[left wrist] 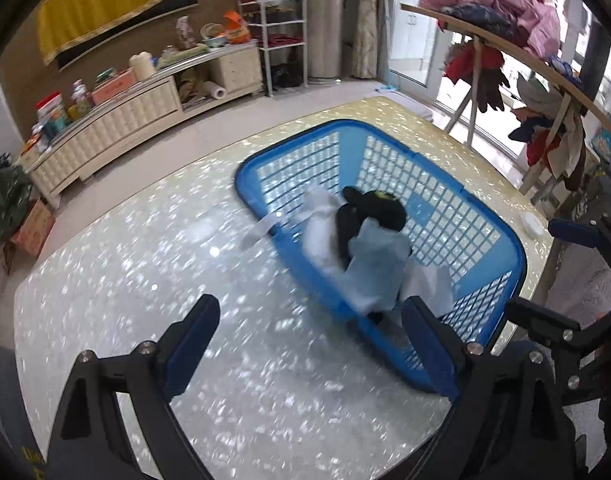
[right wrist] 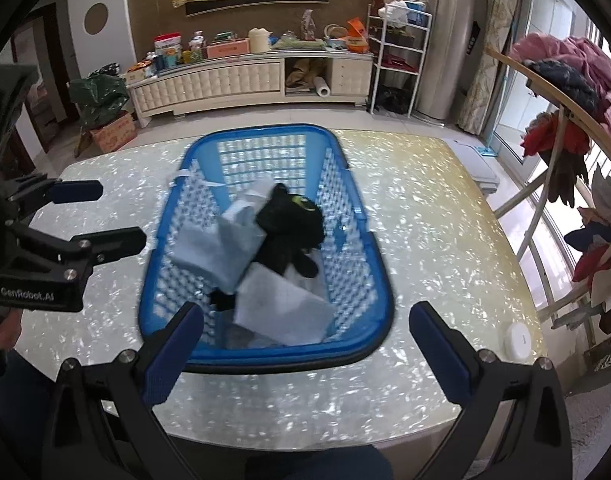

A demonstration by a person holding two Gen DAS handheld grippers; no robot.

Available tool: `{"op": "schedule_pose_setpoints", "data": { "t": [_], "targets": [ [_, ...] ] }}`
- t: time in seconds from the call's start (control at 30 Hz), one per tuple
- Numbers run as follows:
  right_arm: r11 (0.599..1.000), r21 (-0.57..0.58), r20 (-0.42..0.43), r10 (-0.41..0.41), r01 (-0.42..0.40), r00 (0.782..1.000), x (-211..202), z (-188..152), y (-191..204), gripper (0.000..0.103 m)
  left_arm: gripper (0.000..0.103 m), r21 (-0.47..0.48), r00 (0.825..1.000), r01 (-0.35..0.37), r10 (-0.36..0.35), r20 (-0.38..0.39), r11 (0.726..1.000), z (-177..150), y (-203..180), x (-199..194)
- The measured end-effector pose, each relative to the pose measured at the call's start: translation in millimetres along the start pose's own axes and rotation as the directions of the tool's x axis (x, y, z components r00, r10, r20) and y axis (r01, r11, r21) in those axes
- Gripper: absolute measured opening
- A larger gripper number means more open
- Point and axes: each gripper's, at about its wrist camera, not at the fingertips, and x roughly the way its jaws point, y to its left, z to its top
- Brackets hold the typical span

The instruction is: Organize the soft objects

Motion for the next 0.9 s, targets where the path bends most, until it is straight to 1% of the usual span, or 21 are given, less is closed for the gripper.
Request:
{"op": "schedule_pose_setpoints", "data": {
  "t": [0.13, 0.27, 0.4, 0.5, 0.6, 0.7, 0.73, 0.8, 0.83, 0.87, 0.9],
  "targets": [
    [0.999, -0.031, 0.020, 0.024, -0.023, 1.000, -9, 1, 23, 0.103, 0.091, -0.039, 0.999, -0.025, 0.026, 0.027, 0.999, -19, 16, -19],
    [0.996, -0.076, 0.062, 0.050, -0.045, 0.997, -23, 3, 53, 0.103, 0.091, -0.115, 0.996, -0.022, 0.031, 0.085, 0.993, -42, 35, -47],
    [0.992, -0.106, 0.113, 0.074, -0.062, 0.991, -34, 7, 80, 0.103, 0.091, -0.194, 0.988, -0.058, 0.084, 0.132, 0.979, -65, 56, -73],
    [0.987, -0.129, 0.135, 0.115, -0.098, 0.984, -39, 10, 101, 0.103, 0.091, -0.260, 0.978, -0.087, 0.133, 0.163, 0.962, -87, 75, -95],
    [0.978, -0.175, 0.154, 0.145, -0.118, 0.977, -43, 13, 120, 0.103, 0.091, -0.314, 0.970, -0.101, 0.163, 0.180, 0.944, -104, 91, -113],
    [0.970, -0.201, 0.199, 0.175, -0.135, 0.964, -53, 14, 135, 0.103, 0.091, -0.352, 0.954, -0.138, 0.219, 0.203, 0.926, -117, 102, -131],
    [0.969, -0.205, 0.219, 0.182, -0.137, 0.959, -57, 15, 138, 0.103, 0.091, -0.364, 0.944, -0.158, 0.249, 0.217, 0.918, -120, 105, -140],
    [0.967, -0.210, 0.269, 0.197, -0.142, 0.943, -69, 17, 144, 0.103, 0.091, -0.376, 0.929, -0.178, 0.281, 0.240, 0.909, -123, 108, -152],
    [0.966, -0.213, 0.287, 0.204, -0.145, 0.936, -73, 19, 146, 0.103, 0.091, -0.386, 0.919, -0.188, 0.301, 0.257, 0.903, -126, 109, -160],
    [0.966, -0.216, 0.307, 0.209, -0.146, 0.928, -77, 21, 147, 0.103, 0.091, -0.391, 0.912, -0.192, 0.310, 0.267, 0.900, -127, 110, -164],
    [0.966, -0.219, 0.329, 0.208, -0.140, 0.921, -82, 23, 148, 0.103, 0.091, -0.402, 0.900, -0.197, 0.327, 0.287, 0.894, -128, 110, -172]
  ]
}}
